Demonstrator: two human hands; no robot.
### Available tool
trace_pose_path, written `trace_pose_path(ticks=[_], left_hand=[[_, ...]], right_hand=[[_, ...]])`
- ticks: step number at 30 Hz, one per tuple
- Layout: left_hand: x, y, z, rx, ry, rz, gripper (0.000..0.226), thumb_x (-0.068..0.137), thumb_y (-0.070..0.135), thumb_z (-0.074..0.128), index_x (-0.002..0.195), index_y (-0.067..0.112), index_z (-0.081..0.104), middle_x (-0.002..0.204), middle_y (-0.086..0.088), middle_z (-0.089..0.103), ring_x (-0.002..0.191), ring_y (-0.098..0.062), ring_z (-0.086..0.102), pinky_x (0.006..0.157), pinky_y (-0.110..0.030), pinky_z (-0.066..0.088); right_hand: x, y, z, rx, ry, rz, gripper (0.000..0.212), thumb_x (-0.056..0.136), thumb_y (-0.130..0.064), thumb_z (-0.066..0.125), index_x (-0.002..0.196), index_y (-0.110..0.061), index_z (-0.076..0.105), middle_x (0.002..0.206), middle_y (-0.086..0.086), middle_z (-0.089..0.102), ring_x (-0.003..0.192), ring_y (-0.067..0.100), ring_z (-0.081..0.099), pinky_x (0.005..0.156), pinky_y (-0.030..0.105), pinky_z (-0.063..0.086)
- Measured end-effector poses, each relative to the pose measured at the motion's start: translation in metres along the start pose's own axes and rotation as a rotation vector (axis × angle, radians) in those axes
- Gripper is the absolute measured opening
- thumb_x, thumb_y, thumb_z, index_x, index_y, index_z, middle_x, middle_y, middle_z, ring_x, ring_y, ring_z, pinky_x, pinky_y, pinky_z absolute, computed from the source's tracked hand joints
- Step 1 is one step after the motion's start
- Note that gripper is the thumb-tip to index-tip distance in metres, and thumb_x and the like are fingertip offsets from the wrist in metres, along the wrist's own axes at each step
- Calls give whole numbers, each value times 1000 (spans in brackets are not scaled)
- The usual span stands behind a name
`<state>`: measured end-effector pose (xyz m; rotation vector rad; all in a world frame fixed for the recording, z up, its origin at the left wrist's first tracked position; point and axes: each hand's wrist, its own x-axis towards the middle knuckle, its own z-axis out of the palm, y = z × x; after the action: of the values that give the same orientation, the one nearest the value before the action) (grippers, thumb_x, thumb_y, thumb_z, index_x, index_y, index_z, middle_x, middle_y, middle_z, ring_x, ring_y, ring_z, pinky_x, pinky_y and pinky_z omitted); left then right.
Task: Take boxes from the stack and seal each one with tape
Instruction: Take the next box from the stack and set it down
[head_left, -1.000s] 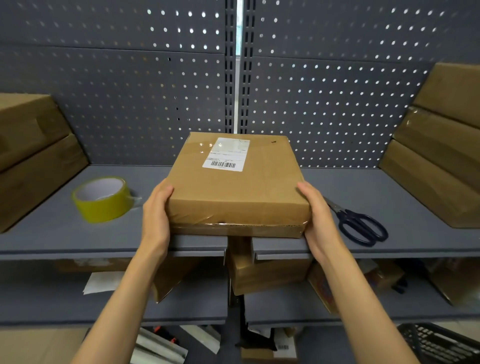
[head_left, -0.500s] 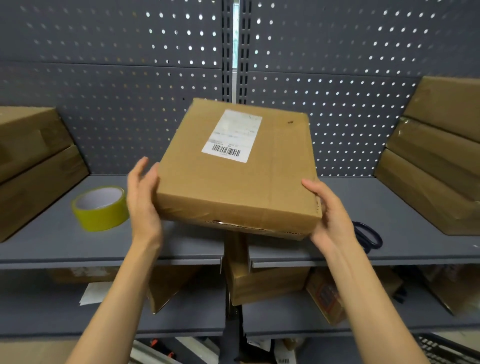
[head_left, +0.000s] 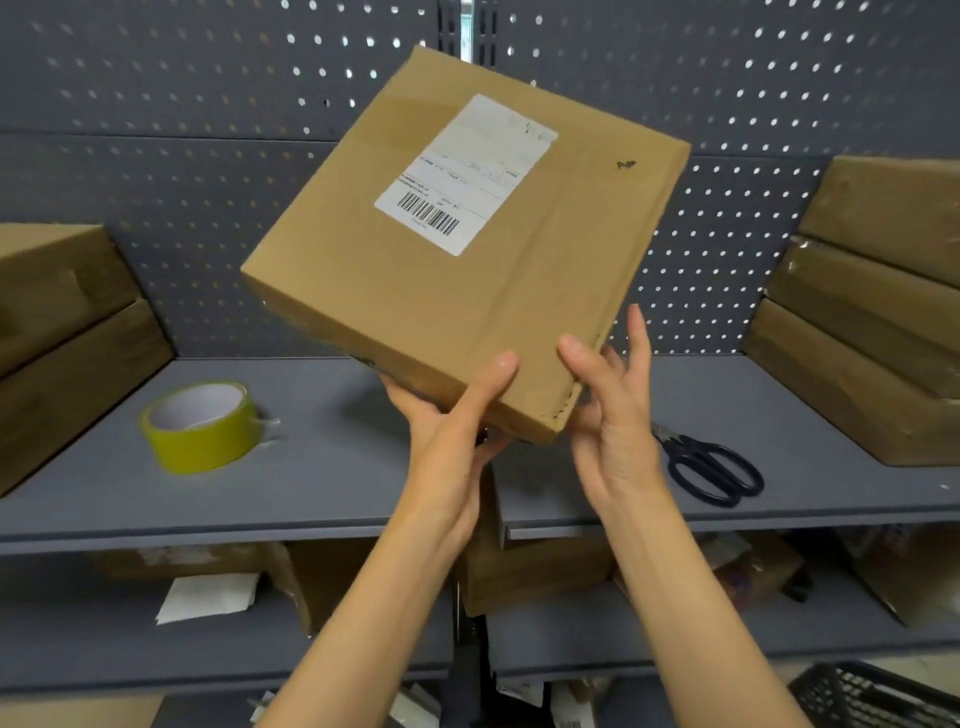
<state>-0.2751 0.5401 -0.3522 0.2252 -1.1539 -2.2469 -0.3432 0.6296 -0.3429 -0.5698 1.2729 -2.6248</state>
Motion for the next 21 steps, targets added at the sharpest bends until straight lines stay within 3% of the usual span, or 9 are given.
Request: trace_pose_path(ticks=[2, 5, 8, 11, 13, 15, 17, 21], left_hand=[[3, 7, -11, 60, 5, 41, 107, 51, 34, 82, 142, 37, 26, 124, 9, 62, 109, -13, 64, 76, -39, 57], [9, 24, -31, 197, -26, 63, 99, 53, 37, 78, 141, 35, 32, 125, 12, 61, 108, -8, 63, 79, -37, 56], [15, 42, -53, 267, -64, 47, 90, 56, 41, 73, 139, 29, 40, 127, 9, 62, 113, -12, 61, 84, -34, 54], [19, 57, -70, 308, -80, 12, 84, 59, 43, 69, 137, 22, 45, 122, 6, 66, 107, -12, 64, 72, -24, 55], [22, 62, -79, 324, -53, -20, 73, 66, 40, 65, 135, 21, 49, 115, 6, 68, 100, -11, 65, 73, -26, 52], [24, 63, -86, 312, 1, -55, 64, 70, 40, 59, 130, 20, 54, 110, 4, 70, 100, -15, 63, 79, -31, 48], [25, 61, -87, 307, 41, -80, 55, 71, 42, 59, 121, 20, 61, 106, 2, 71, 99, -17, 62, 80, -33, 46], [28, 52, -89, 279, 95, -90, 23, 87, 40, 56, 101, 25, 66, 90, 7, 74, 85, -11, 67, 74, -29, 48]], right_hand=[[2, -1, -6, -30, -17, 22, 98, 66, -24, 76, 145, -36, 20, 137, 2, 51, 117, 9, 58, 93, 28, 49], [11, -9, -14, -53, 24, 24, 138, 39, -53, 91, 149, -40, 8, 126, -11, 55, 125, 11, 50, 105, 39, 40], [22, -18, -26, -47, 133, -3, 147, 30, -64, 87, 150, -41, 4, 124, -15, 48, 133, 20, 41, 110, 47, 34], [24, -22, -33, -179, 128, -24, 127, 40, -71, 81, 148, -34, 26, 137, -12, 49, 133, 12, 40, 108, 37, 32], [24, -19, -36, -248, 79, -25, 86, 65, -62, 72, 138, -24, 47, 132, -12, 56, 125, 5, 48, 104, 30, 33], [24, -13, -36, -283, 48, -33, 55, 84, -43, 62, 132, -15, 55, 120, -9, 63, 110, 4, 57, 96, 25, 40], [23, -6, -35, -313, 54, -36, 44, 93, -34, 53, 133, -14, 55, 123, -7, 63, 112, 4, 58, 97, 24, 43], [18, 8, -38, -388, 107, 6, 43, 98, -35, 45, 136, -17, 52, 134, -5, 57, 126, 10, 50, 112, 35, 35]])
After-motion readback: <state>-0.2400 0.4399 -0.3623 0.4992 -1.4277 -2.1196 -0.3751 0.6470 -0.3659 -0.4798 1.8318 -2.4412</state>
